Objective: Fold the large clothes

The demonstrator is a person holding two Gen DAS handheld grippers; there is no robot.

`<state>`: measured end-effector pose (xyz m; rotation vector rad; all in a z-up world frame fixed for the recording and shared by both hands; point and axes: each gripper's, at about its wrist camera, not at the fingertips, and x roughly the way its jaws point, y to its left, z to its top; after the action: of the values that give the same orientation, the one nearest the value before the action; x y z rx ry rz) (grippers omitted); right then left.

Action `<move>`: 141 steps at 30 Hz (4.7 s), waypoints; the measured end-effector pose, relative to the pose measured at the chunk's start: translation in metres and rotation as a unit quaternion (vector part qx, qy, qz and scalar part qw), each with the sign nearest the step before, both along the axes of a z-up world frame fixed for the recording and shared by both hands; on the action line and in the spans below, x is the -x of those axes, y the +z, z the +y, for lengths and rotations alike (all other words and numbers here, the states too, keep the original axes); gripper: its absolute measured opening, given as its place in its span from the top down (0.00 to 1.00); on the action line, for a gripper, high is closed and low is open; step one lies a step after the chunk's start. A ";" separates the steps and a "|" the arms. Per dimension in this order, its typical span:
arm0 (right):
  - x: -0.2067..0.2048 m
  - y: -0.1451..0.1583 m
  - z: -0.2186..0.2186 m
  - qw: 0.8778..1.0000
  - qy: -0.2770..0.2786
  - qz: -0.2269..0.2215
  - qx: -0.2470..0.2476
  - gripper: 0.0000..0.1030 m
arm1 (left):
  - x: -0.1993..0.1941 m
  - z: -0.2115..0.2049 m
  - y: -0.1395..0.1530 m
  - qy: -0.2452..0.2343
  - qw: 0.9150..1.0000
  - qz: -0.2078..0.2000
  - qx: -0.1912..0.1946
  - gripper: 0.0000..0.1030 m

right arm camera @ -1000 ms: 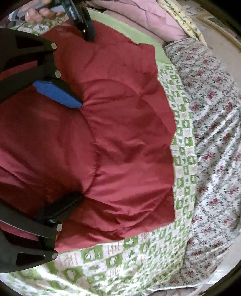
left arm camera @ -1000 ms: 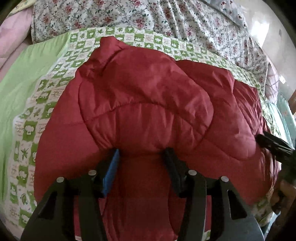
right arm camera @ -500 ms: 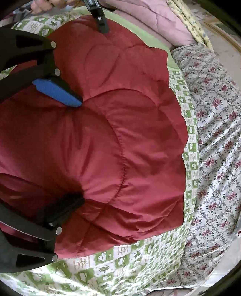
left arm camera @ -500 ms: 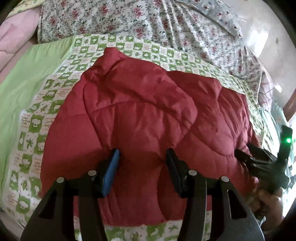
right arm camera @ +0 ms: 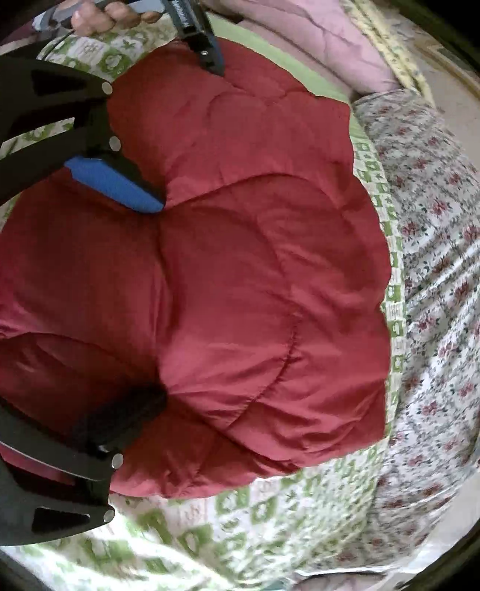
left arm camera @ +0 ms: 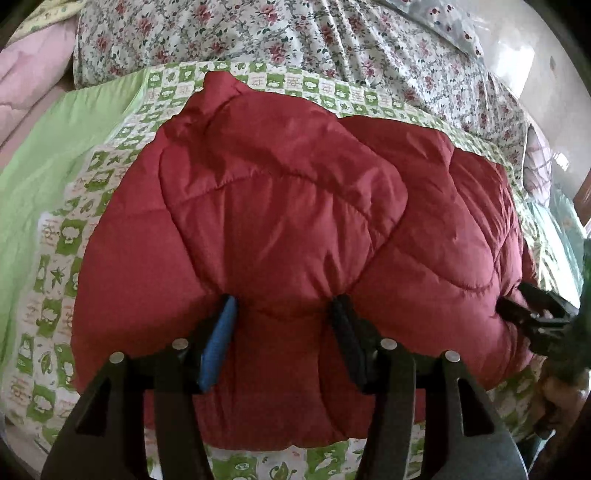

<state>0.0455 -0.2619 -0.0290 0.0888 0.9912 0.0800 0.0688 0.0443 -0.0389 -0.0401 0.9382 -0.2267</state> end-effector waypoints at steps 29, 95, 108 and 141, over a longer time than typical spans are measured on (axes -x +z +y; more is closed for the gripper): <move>0.026 0.002 0.022 1.000 0.003 -0.003 0.011 0.02 | 0.018 -0.015 -0.002 -0.012 0.999 -0.012 -0.031 0.39; 0.082 0.070 0.046 0.997 0.078 -0.008 0.021 0.02 | 0.068 -0.023 0.043 0.009 0.982 -0.030 -0.185 0.18; 0.053 0.064 0.042 0.999 0.044 -0.019 -0.007 0.02 | 0.055 -0.033 0.043 0.034 0.988 -0.014 -0.149 0.18; 0.033 0.063 0.055 0.999 0.014 -0.021 -0.025 0.02 | 0.042 -0.033 0.040 0.061 0.993 0.008 -0.100 0.18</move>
<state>0.0122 -0.2072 0.0336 0.1184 0.9482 0.1307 0.0272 0.0114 0.0010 0.0852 0.9674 -0.0182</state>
